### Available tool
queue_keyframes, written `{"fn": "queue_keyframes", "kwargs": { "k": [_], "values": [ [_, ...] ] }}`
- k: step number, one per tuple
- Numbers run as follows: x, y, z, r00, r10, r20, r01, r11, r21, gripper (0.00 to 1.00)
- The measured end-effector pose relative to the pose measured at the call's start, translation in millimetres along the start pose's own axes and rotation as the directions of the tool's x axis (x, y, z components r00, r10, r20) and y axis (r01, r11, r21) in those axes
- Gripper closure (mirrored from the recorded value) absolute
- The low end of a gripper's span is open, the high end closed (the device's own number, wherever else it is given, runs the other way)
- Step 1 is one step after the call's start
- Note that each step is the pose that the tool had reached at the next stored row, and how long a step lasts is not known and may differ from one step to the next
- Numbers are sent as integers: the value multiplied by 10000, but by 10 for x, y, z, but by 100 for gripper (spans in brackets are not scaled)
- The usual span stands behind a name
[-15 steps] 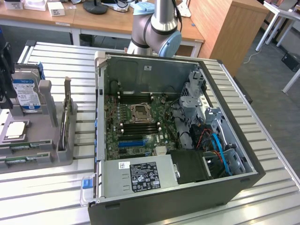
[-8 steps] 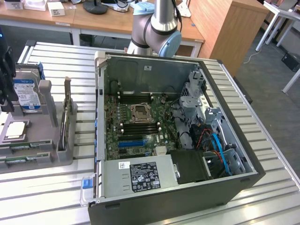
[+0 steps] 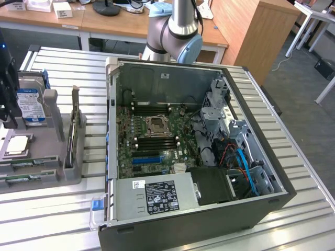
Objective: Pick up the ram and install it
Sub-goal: 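Pick up the ram and move it above insertion slot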
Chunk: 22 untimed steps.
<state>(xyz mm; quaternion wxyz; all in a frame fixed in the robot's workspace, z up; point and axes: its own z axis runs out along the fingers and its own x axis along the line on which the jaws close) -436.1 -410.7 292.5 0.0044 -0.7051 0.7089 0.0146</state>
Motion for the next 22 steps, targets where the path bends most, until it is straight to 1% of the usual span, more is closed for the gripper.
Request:
{"fn": "queue_keyframes", "kwargs": {
  "k": [16,22],
  "values": [
    [4,-2,129,10000,0,6,0,10000,-1,64],
    [19,-3,133,10000,-3,7,3,10000,1,64]
  ]
}}
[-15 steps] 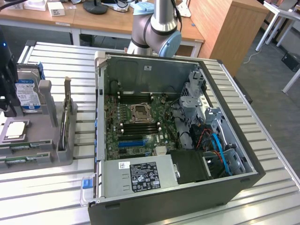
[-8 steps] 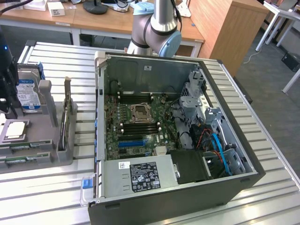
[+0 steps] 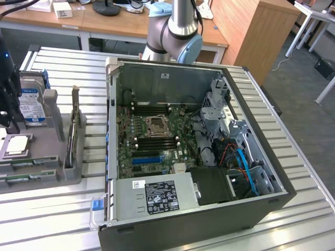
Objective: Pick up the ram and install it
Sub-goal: 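Pick up the ram and move it above insertion slot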
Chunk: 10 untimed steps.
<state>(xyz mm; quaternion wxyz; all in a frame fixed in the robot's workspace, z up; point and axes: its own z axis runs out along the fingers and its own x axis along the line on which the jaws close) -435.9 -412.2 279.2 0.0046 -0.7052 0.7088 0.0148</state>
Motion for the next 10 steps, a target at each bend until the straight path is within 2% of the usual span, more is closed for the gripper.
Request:
{"fn": "queue_keyframes", "kwargs": {
  "k": [10],
  "values": [
    [11,1,3,10000,2,-1,-2,10000,-2,64]
  ]
}}
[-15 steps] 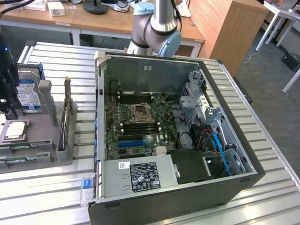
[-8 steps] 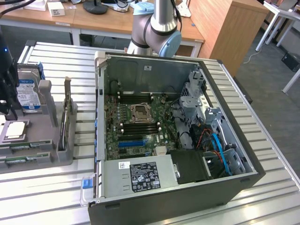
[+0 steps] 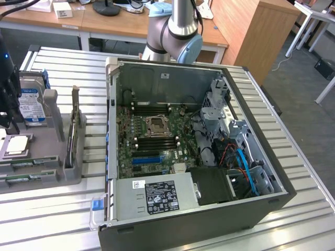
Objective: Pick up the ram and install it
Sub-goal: 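Pick up the ram and move it above insertion slot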
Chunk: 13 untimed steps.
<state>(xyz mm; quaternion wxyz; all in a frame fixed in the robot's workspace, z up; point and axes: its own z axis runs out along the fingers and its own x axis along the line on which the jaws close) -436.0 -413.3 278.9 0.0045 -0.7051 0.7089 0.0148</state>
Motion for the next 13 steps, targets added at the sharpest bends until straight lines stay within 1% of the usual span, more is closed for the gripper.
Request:
{"fn": "queue_keyframes", "kwargs": {
  "k": [7,13],
  "values": [
    [19,0,2,10000,0,1,0,10000,1,64],
    [103,-1,0,10000,-1,1,1,10000,1,64]
  ]
}}
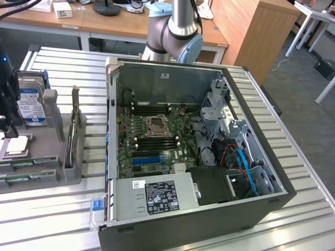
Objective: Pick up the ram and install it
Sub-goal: 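Pick up the ram and move it above insertion slot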
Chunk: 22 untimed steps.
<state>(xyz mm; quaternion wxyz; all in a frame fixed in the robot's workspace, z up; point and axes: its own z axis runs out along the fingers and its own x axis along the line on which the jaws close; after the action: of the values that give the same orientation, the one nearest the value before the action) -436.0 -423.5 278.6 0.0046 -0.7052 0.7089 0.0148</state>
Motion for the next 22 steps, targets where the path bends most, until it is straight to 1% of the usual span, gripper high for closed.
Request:
{"fn": "queue_keyframes", "kwargs": {
  "k": [1,3,22],
  "values": [
    [72,0,-2,10000,1,0,-1,10000,0,64],
    [161,-1,-5,10000,1,-1,-1,10000,-4,64],
    [334,-1,-10,10000,1,-2,-1,10000,-5,64]
  ]
}}
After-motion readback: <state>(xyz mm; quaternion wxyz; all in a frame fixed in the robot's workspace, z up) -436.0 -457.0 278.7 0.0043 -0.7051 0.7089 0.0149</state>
